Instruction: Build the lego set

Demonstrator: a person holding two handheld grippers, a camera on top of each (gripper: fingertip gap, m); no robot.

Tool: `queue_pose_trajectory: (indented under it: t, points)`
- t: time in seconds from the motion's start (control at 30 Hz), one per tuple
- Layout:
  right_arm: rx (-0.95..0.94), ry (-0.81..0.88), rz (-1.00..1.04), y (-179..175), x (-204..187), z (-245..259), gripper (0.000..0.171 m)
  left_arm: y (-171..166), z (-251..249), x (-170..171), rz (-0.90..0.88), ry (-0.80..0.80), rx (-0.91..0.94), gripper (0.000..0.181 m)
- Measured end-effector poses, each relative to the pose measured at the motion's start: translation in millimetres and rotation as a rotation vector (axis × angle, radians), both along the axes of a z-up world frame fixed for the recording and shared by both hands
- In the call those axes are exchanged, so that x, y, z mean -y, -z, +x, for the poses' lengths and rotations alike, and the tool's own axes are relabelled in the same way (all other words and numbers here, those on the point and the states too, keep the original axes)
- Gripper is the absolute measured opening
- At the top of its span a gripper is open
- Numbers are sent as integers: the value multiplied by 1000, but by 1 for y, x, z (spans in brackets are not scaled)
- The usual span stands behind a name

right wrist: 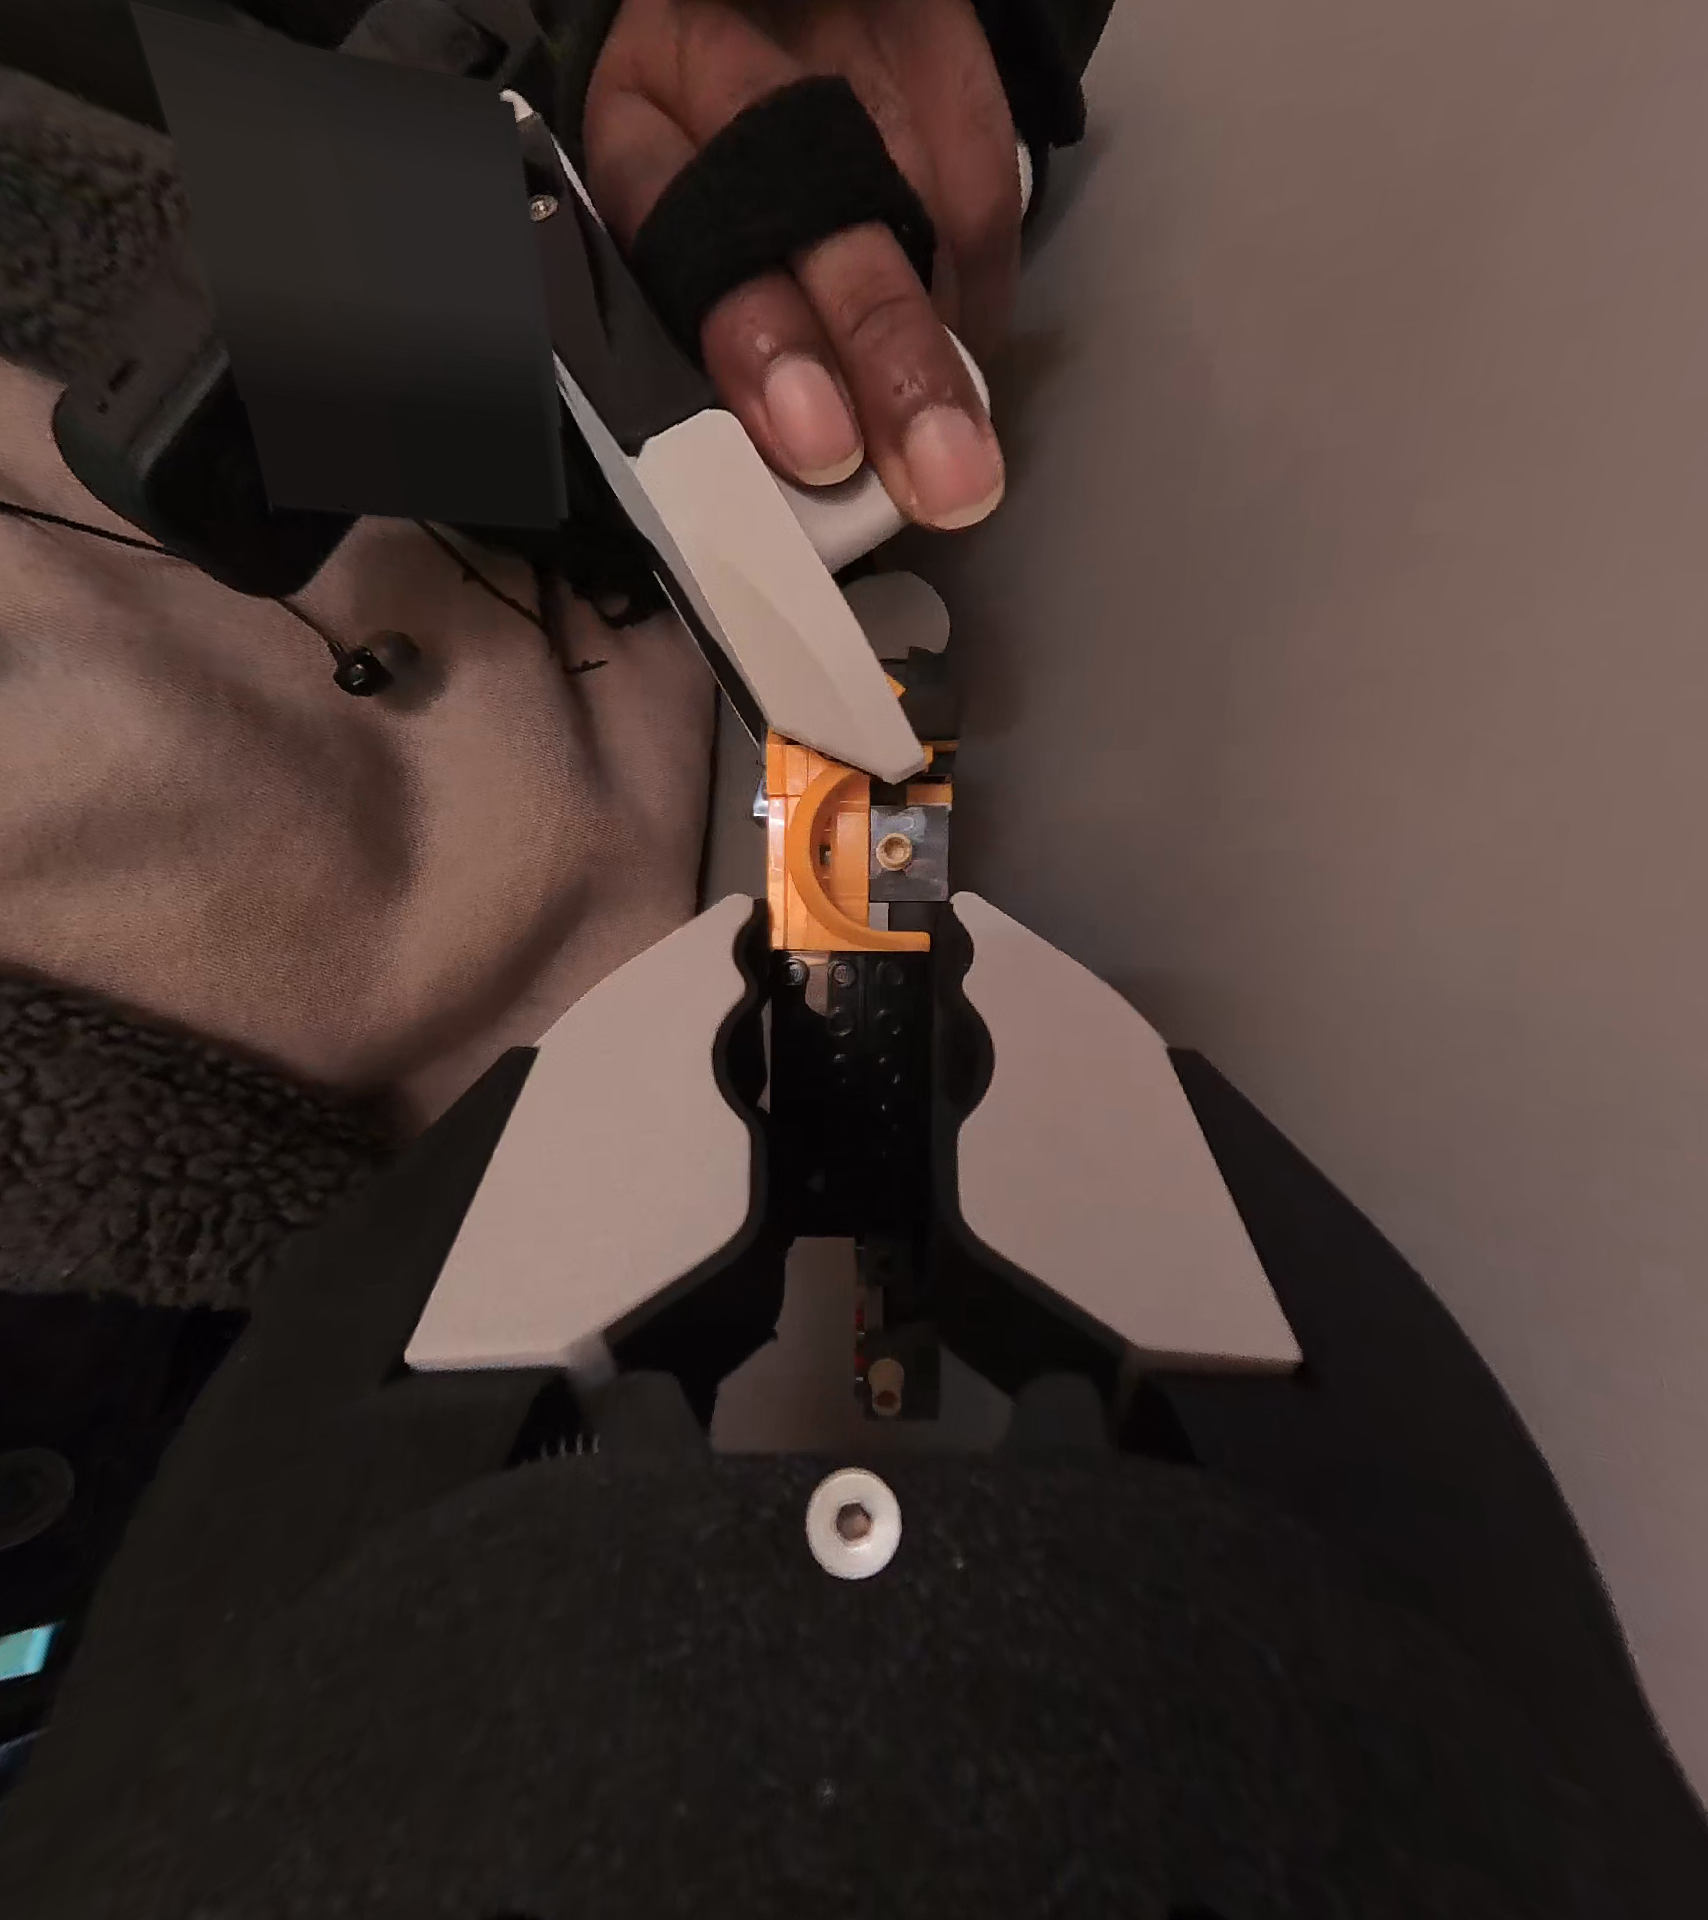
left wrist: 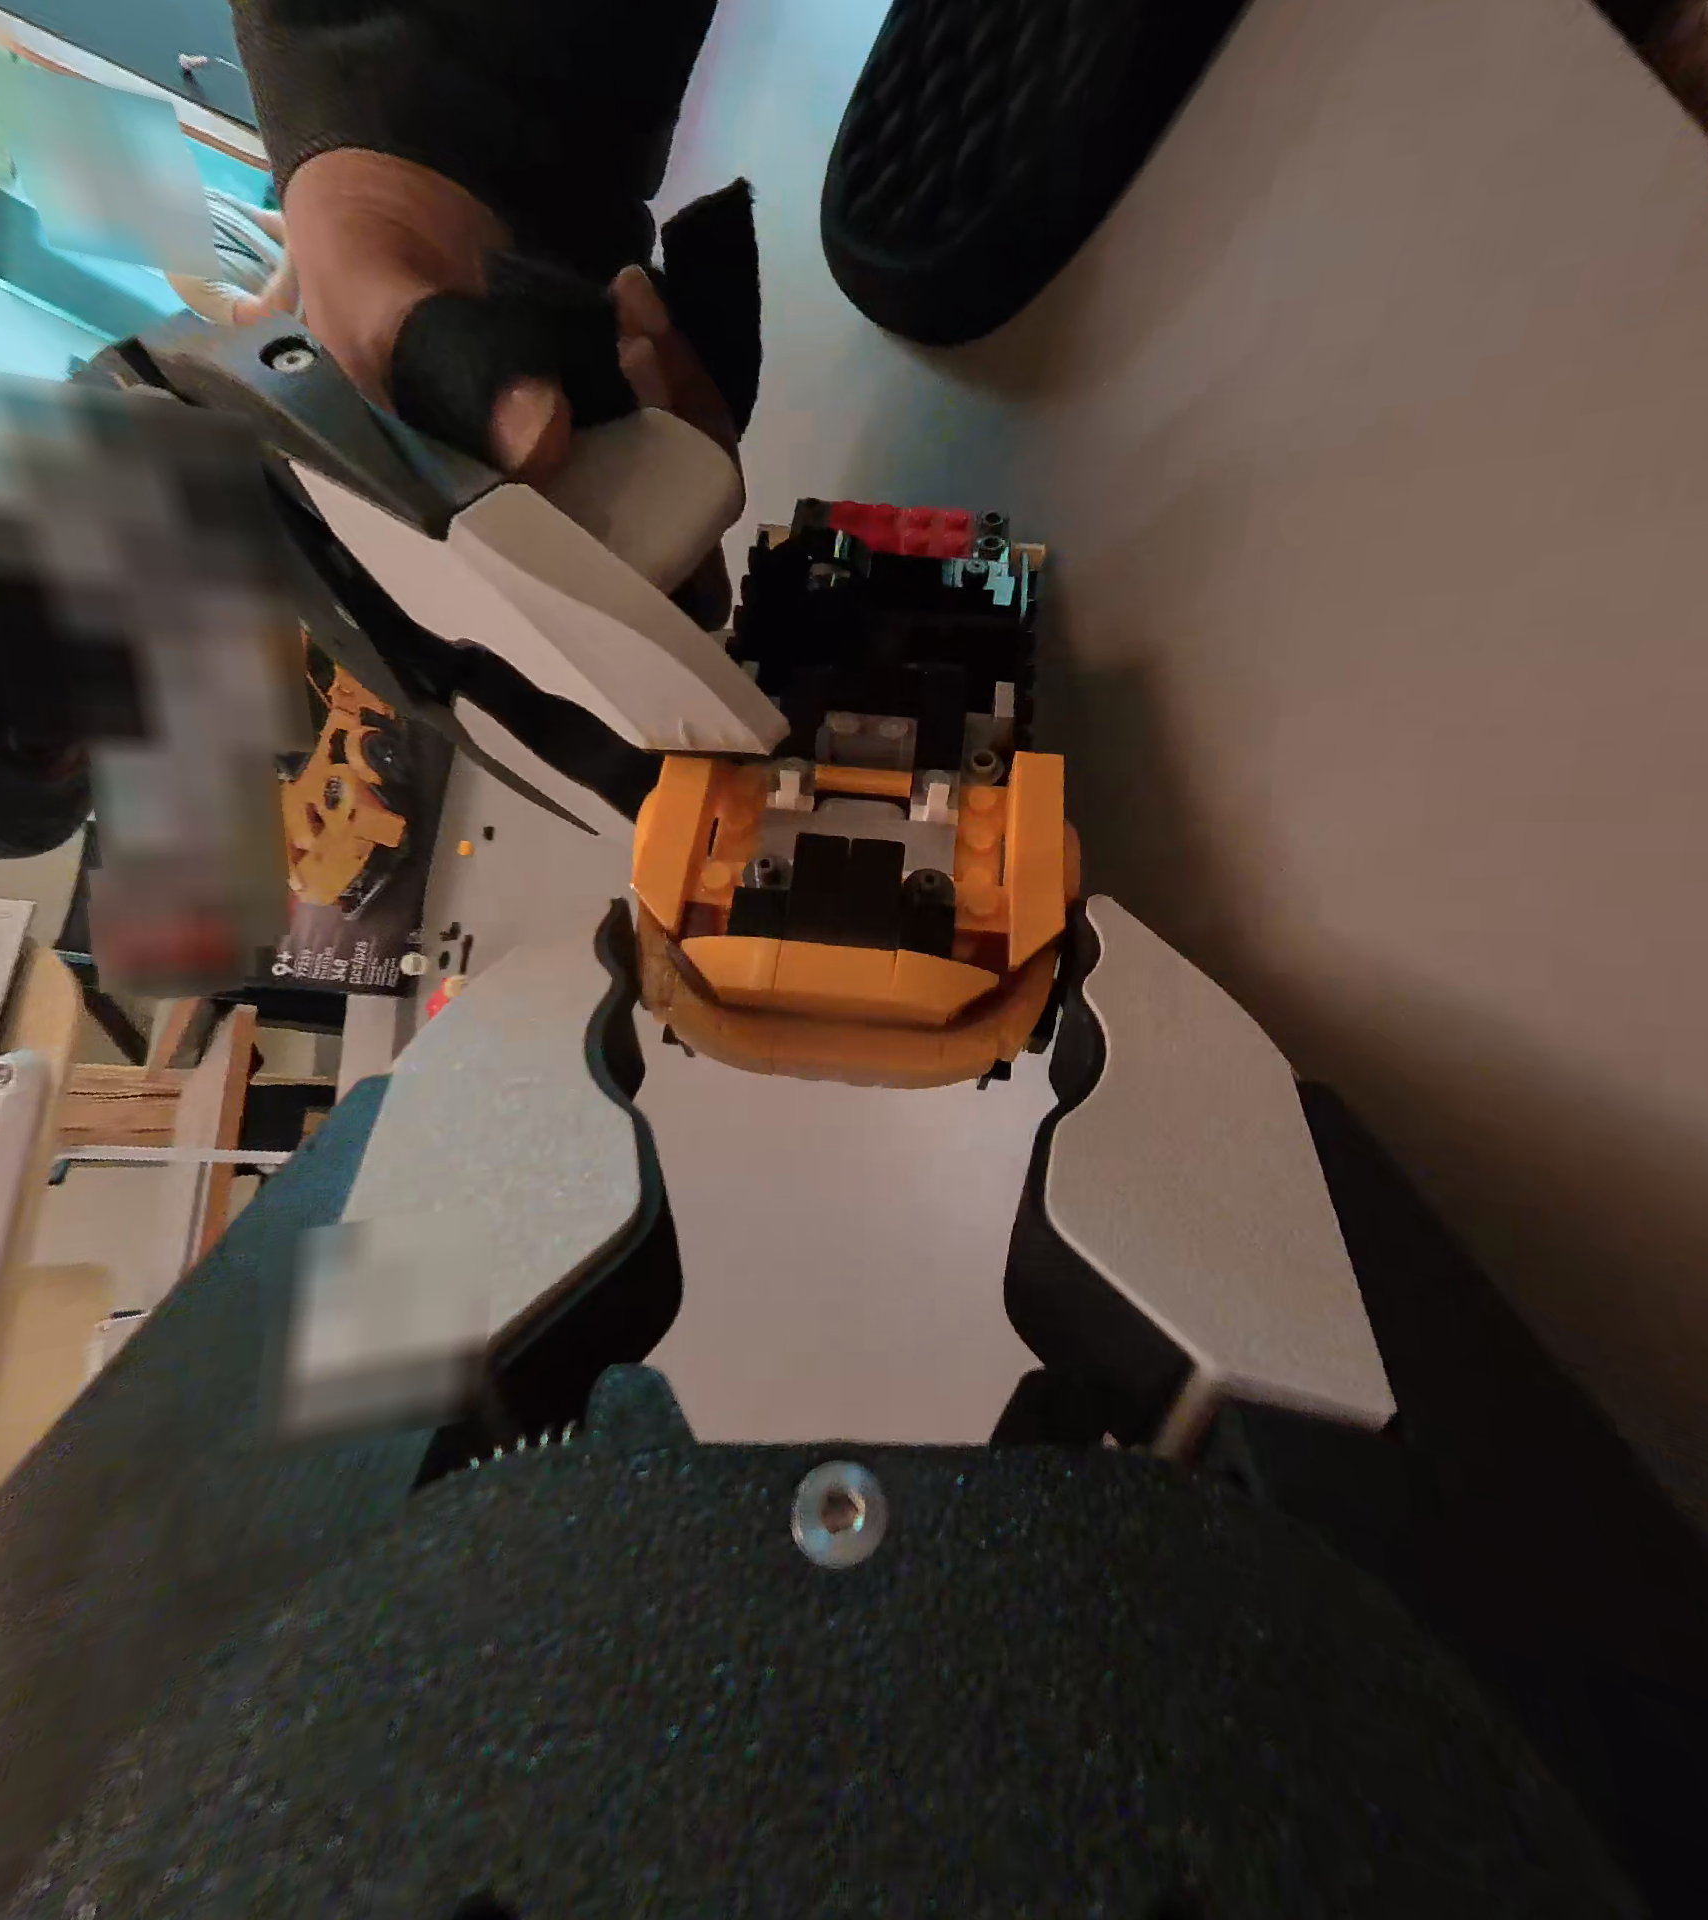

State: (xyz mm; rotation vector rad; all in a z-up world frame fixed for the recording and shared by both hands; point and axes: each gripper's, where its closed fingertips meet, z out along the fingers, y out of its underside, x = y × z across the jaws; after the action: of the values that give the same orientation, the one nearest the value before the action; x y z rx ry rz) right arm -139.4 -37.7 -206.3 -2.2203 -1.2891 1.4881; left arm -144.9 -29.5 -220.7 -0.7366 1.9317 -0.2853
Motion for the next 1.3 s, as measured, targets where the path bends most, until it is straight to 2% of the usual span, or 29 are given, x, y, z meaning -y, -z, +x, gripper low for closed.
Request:
queue_pose_trajectory:
  t: [0.23,0.57,0.63,0.67,0.73,0.87,1.0,1.1,1.3]
  points:
    - [22,-4,103,0,2,0,30,0,1,1,66,0,5,77]
    - [27,8,75,1,4,0,30,0,1,4,51,15,8,77]
    - [31,25,78,0,2,2,34,0,1,5,-14,23,8,77]
    - [28,35,104,-3,1,3,48,1,1,5,-79,19,0,77]
    - [24,82,183,-10,-5,10,54,4,-1,1,-216,-3,-21,77]
    - [218,132,475,4,-7,33,64,15,-4,-12,-585,-89,-116,77]
    - [333,220,620,27,-9,48,81,24,-7,-27,-853,-143,-205,77]
    - [331,258,608,35,-17,51,83,27,-4,-36,-902,-129,-247,77]
    - [396,249,610,43,-40,45,77,37,8,-53,-802,-138,-291,78]
